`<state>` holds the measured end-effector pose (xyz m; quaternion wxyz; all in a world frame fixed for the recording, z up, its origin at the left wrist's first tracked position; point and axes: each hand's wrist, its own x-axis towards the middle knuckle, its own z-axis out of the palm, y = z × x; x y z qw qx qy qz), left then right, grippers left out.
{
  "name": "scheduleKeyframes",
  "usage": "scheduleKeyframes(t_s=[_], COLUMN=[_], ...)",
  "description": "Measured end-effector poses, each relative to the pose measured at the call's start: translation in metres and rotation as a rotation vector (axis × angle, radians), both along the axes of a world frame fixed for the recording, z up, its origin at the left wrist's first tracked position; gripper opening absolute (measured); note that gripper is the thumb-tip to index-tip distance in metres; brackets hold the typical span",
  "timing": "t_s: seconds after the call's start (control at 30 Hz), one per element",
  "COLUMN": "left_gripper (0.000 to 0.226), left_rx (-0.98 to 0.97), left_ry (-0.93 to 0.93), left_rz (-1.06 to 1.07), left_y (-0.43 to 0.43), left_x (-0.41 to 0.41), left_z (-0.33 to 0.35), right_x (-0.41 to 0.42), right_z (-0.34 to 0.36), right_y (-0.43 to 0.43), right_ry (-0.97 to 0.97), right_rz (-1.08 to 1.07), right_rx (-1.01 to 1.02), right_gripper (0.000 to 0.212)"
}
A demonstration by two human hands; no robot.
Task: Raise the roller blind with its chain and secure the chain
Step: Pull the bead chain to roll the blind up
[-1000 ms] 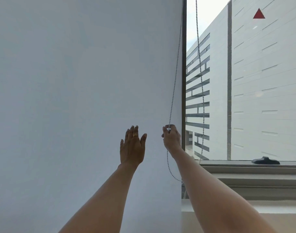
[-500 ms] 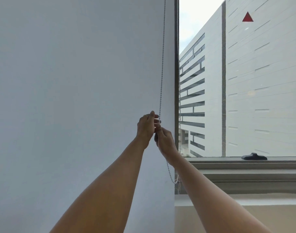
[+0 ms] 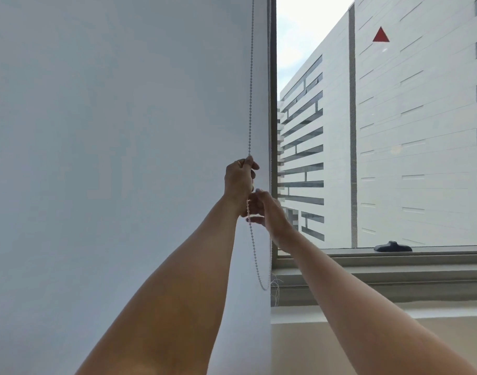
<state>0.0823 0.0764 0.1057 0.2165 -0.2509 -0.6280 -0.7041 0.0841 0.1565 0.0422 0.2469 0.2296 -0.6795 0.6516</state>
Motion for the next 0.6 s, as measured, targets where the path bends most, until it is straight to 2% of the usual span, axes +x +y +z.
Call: scheduleKeyframes(t_s=[0.13, 0.2, 0.33, 0.47, 0.6], left_gripper=[0.038, 0.036, 0.039, 0.039, 0.038], left_rx=[0.049, 0.063, 0.091, 0.091, 0.087], left_ry=[0.064, 0.094, 0.108, 0.132, 0.146], left_rz=[-0.004, -0.007, -0.025, -0.022, -0.028], left_y=[0.001, 0.004, 0.014, 0.021, 0.027], left_x=[0.004, 0.008, 0.018, 0.024, 0.029], left_z=[-0.007, -0.010, -0.013, -0.018, -0.023], right_x=[0.005, 0.009, 0.020, 0.029, 0.032], right_z=[0.050, 0.079, 0.120, 0.132, 0.128], right_y=[0.004, 0.001, -0.012, -0.019, -0.015], right_ry=[0.068, 0.089, 0.060, 0.111, 0.175], right_rz=[-0.066, -0.026, 0.009, -0.090, -0.116], right_rx=[-0.142, -0.227, -0.199, -0.271, -0.339], right_gripper=[0.042, 0.037, 0.027, 0.026, 0.036])
